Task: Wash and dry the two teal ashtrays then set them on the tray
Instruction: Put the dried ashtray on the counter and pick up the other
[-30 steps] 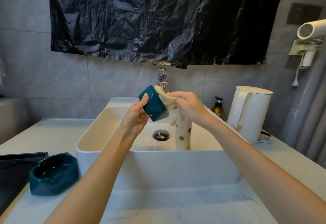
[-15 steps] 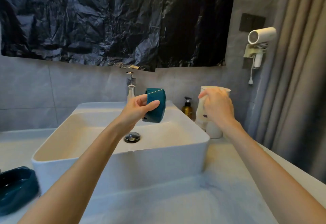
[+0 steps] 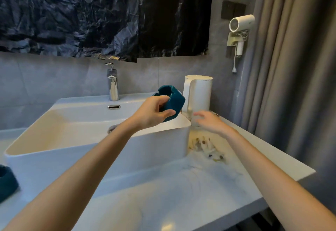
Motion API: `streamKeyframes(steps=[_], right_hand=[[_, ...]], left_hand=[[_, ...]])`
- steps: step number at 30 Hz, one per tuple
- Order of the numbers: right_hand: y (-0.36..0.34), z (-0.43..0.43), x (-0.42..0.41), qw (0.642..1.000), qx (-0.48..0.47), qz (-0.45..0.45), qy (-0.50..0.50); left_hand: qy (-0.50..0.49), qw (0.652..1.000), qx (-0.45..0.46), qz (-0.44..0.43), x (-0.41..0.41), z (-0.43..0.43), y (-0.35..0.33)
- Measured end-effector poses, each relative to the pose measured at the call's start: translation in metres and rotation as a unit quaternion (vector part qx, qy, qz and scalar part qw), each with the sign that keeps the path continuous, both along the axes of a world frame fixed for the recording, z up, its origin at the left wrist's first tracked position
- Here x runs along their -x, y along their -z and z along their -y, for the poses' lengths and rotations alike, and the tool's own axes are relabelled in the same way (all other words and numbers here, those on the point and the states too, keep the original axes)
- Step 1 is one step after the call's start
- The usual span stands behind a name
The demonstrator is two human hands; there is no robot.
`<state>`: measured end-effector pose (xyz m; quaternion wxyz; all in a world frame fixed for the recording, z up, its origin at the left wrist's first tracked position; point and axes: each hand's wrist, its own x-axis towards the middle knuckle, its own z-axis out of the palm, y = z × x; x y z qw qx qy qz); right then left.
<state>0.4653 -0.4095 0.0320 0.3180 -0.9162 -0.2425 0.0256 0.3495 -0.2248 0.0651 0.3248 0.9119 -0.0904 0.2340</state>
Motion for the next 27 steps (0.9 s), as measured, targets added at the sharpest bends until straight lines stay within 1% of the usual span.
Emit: streamKeyframes(steps=[1, 2, 3, 4, 6, 9, 13, 16, 18, 20, 22, 24, 27], right_hand=[[-0.013, -0.004, 0.01, 0.997, -0.08, 0.001, 0.004], [-0.025, -0.008, 0.019, 0.99, -0.142, -0.016, 0.002], [-0.038, -0.012, 0.03, 0.982, -0.184, -0.045, -0.004], [-0.047, -0.016, 0.037, 0.976, -0.204, -0.069, -0.017], [-0.062, -0.025, 0.049, 0.978, -0.182, -0.087, -0.049], [-0.071, -0.043, 0.059, 0.983, -0.133, -0.102, -0.077], [-0.073, -0.071, 0.069, 0.972, -0.174, -0.122, -0.101], [-0.074, -0.097, 0.085, 0.965, -0.199, -0.112, -0.128], [-0.073, -0.115, 0.101, 0.958, -0.212, -0.118, -0.152], [-0.07, -0.134, 0.118, 0.948, -0.218, -0.141, -0.182], [-0.064, -0.152, 0.138, 0.935, -0.22, -0.173, -0.218], [-0.056, -0.168, 0.158, 0.92, -0.224, -0.203, -0.251], [-0.041, -0.19, 0.191, 0.897, -0.226, -0.232, -0.303]], left_hand=[[-0.007, 1.0, -0.025, 0.008, 0.002, 0.001, 0.001], [-0.015, 0.999, -0.049, 0.014, 0.004, 0.001, 0.002], [-0.023, 0.997, -0.077, 0.021, 0.007, 0.001, 0.001], [-0.033, 0.993, -0.112, 0.028, 0.009, 0.0, 0.001], [-0.053, 0.981, -0.183, 0.044, 0.018, -0.003, -0.001], [-0.055, 0.966, -0.242, 0.068, 0.036, -0.01, -0.005], [-0.094, 0.935, -0.33, 0.084, 0.059, -0.032, -0.007], [-0.127, 0.916, -0.363, 0.112, 0.084, -0.055, -0.007], [-0.158, 0.912, -0.358, 0.12, 0.107, -0.068, -0.007], [-0.195, 0.914, -0.333, 0.123, 0.135, -0.08, -0.006], [-0.234, 0.909, -0.308, 0.155, 0.165, -0.092, 0.0], [-0.29, 0.91, -0.233, 0.186, 0.197, -0.099, 0.009], [-0.387, 0.903, -0.105, 0.158, 0.243, -0.101, 0.025]])
